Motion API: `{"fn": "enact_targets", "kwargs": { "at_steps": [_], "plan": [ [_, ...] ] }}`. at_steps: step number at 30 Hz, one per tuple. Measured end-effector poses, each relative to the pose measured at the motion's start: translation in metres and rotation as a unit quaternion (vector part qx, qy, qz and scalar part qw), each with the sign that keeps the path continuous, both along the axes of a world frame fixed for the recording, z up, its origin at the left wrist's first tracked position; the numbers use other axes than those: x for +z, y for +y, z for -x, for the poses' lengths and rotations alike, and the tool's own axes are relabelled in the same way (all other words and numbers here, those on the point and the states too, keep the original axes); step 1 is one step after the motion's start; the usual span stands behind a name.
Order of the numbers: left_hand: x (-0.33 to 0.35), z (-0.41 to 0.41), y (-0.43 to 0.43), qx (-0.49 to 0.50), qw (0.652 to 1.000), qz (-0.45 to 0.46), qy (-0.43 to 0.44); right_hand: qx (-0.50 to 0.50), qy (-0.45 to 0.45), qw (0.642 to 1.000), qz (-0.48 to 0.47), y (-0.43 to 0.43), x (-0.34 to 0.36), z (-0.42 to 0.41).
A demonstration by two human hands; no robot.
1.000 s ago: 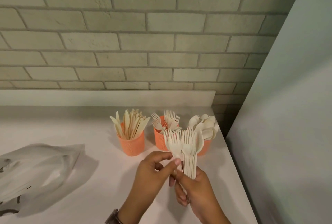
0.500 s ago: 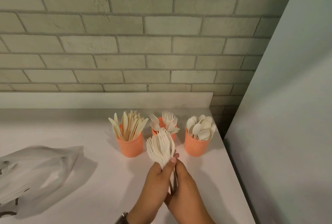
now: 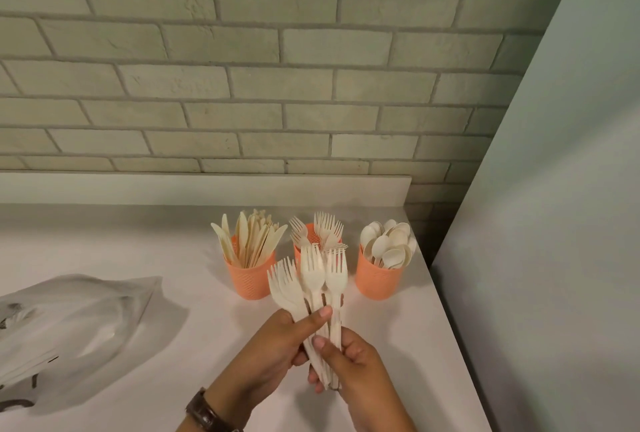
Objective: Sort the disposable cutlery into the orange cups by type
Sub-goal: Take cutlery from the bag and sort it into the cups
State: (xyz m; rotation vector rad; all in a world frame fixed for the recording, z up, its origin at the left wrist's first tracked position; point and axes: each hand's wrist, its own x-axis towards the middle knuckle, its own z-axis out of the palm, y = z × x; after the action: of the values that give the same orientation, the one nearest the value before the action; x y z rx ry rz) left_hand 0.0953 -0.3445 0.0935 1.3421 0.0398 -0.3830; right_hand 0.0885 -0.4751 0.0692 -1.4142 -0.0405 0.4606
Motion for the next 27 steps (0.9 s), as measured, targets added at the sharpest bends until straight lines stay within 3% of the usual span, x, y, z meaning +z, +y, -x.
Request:
{"fn": "enact_targets", "kwargs": {
  "at_steps": [9, 19, 27],
  "plan": [
    [-0.009, 0.013, -0.012, 0.131, 0.991, 0.016, -0.009, -0.048, 0.030, 0.998, -0.037, 0.008, 0.000, 0.007],
    [0.007, 0.016, -0.012, 0.075, 0.992, 0.098, -0.028, -0.104, -0.043, 0.994, -0.012, 0.009, 0.003, 0.012],
    [0.005, 0.017, -0.017, 0.096, 0.993, 0.046, -0.047, -0.124, -0.024, 0.992, -0.013, 0.007, 0.004, 0.012]
  ]
}}
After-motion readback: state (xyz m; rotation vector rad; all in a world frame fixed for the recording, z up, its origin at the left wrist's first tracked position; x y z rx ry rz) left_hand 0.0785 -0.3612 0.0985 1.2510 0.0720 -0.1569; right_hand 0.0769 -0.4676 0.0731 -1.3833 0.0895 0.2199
